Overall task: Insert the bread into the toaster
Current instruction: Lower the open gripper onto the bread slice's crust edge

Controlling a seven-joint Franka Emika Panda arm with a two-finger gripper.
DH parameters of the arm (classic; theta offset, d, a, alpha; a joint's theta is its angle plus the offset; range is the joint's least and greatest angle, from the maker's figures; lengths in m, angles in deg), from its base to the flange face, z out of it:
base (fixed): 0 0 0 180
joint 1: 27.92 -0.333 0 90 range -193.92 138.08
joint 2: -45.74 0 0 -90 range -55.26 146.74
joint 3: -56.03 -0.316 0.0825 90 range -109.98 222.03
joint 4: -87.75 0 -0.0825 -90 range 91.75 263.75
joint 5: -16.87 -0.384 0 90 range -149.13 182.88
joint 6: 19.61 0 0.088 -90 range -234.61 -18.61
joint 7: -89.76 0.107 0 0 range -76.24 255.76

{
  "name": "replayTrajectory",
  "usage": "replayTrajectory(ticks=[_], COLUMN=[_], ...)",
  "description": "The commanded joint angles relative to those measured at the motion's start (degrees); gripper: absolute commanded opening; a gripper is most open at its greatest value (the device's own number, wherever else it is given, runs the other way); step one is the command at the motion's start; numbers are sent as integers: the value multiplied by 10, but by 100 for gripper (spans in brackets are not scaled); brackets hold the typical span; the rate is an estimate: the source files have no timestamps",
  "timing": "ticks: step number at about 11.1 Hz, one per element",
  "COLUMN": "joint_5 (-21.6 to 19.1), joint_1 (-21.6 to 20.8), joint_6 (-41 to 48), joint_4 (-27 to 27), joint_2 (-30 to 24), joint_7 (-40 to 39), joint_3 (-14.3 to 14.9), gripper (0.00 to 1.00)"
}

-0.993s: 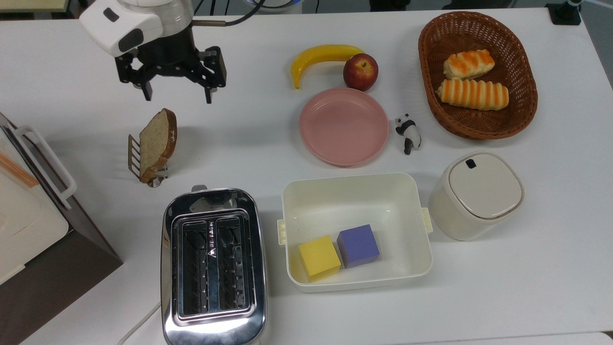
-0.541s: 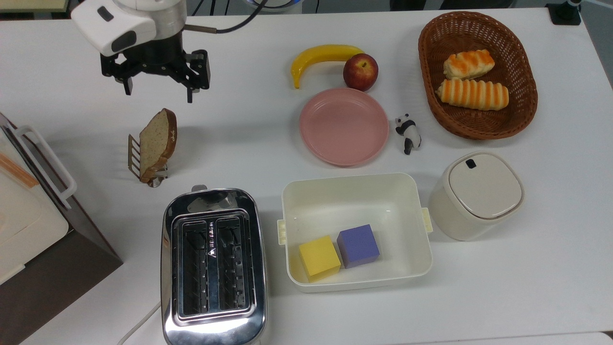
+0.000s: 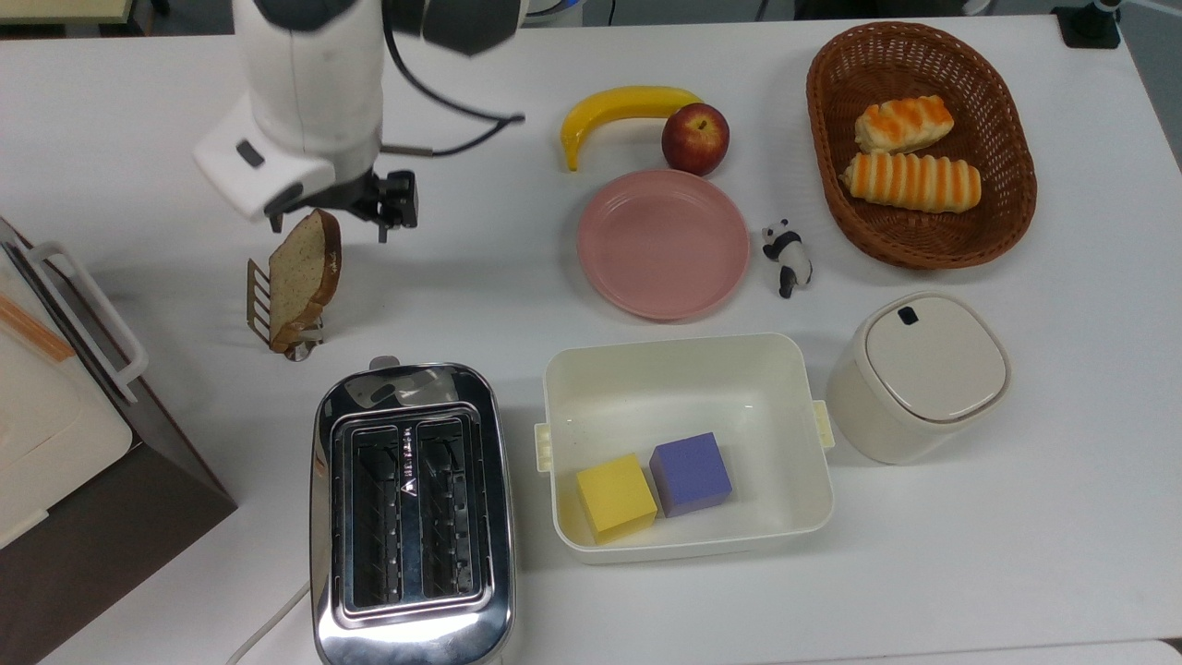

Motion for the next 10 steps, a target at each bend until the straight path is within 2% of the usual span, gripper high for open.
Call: replayTrajectory(ticks=[1,2,4,7,9,10], joint_5=[38,44,54,54,55,56], joint_1=[-6,-6,-7,-8,-8,-8], joint_6=[-8,-8,-8,-4,-2,0], joint_4=[4,5,5,3,0,-2], joint_2=[24,31,38,34,32,30], joint_7=[7,6,0,-15,-15,-15], joint_3=[2,2,1,1,2,2], gripper=[95,86,53,21,9,5])
